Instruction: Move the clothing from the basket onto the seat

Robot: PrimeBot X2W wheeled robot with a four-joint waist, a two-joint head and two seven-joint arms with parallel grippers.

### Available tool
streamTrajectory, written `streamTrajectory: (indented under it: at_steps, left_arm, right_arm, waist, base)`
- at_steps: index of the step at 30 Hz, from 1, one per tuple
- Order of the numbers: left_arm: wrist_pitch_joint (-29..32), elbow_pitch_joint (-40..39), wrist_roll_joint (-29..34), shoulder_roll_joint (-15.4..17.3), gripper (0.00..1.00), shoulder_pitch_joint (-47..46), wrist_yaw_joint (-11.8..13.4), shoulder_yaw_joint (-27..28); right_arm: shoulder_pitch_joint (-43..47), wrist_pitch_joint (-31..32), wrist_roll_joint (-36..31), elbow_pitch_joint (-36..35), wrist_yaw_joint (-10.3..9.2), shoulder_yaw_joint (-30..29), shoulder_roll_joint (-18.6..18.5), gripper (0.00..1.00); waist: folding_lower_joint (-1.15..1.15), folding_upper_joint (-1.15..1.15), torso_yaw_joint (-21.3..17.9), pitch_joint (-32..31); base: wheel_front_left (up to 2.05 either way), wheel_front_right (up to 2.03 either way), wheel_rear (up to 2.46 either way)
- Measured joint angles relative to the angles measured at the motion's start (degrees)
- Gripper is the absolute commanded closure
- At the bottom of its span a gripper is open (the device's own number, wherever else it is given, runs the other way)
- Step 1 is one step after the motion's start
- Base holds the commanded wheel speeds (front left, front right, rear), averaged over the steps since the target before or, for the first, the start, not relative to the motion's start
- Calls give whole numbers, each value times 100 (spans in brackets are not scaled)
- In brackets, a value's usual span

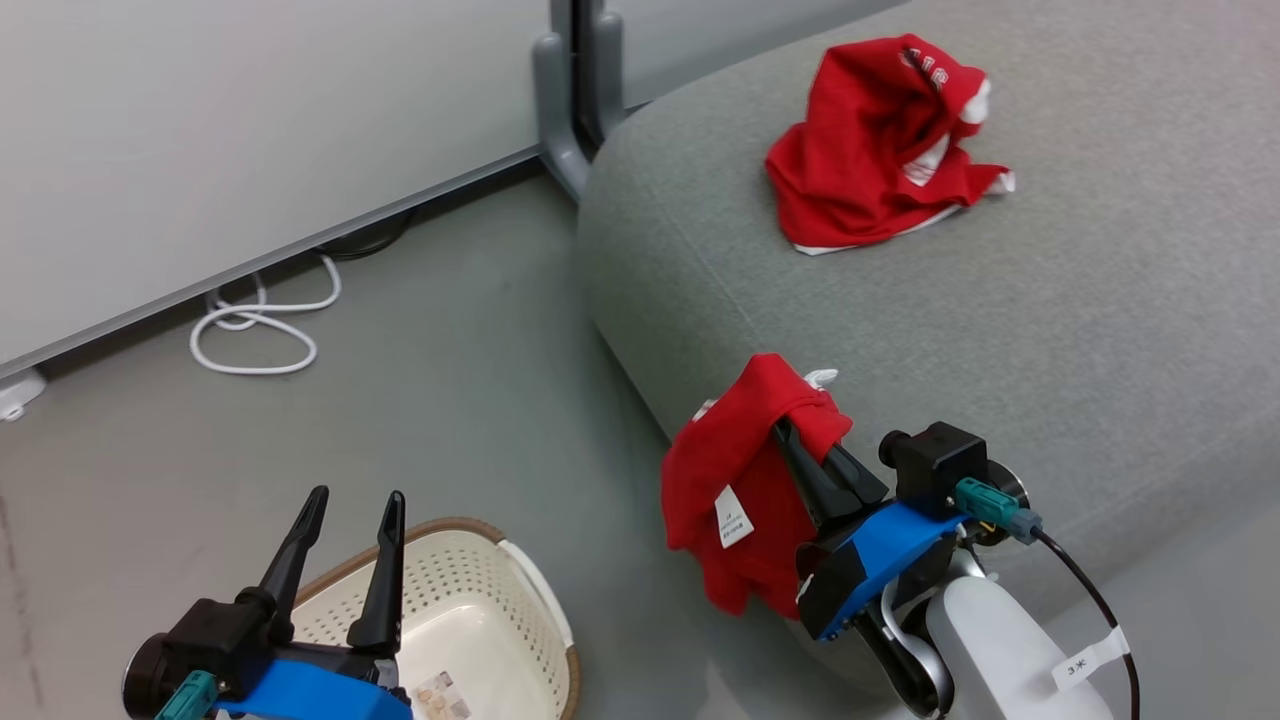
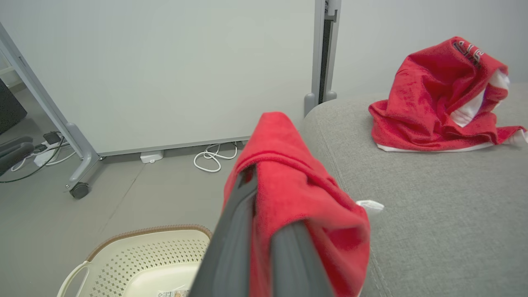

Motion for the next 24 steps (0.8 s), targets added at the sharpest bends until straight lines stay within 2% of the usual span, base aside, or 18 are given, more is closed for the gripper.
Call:
streamTrajectory:
  at_steps: [10,16,24]
  left_arm:
    - [0,37,162,-99,0,0,-164,131]
    - [0,60,238,-129,0,0,-219,191]
    - [0,58,294,-141,0,-23,-276,209]
  right_arm:
    - [123,0,37,-93,0,-48,-2,100]
    - [130,-2,38,-114,0,-62,-2,100]
    - [30,-2,43,-121,1,-235,0,100]
  waist:
    - [0,0,-555,97]
    - [0,0,-618,134]
    - [0,0,-513,251]
  base:
    - [0,0,0]
    - [0,0,0]
    - [0,0,0]
